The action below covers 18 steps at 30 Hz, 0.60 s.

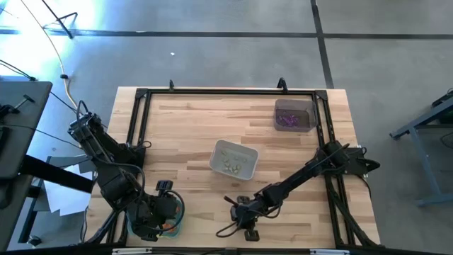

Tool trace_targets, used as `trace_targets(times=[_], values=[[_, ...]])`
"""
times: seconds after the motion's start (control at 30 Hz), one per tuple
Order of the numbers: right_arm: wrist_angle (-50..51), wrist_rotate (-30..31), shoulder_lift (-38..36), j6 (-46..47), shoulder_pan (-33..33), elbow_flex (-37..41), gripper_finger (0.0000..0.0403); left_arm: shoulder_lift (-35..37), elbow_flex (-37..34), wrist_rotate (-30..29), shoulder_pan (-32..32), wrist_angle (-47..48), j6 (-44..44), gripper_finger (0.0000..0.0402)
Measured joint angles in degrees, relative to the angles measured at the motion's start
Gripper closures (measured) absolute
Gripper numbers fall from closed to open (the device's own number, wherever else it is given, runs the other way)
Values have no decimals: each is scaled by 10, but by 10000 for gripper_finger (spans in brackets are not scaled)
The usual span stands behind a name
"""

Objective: Sort Halloween decoration
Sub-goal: Put the white skull toy into the white bin

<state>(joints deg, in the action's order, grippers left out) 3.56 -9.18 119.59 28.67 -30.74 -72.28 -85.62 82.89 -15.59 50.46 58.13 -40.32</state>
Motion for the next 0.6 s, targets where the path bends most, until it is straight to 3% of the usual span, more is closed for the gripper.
trace_targets(times=[0.6], values=[[18, -5, -66, 21, 5, 1, 375, 0, 0, 0, 0, 3, 0, 353]])
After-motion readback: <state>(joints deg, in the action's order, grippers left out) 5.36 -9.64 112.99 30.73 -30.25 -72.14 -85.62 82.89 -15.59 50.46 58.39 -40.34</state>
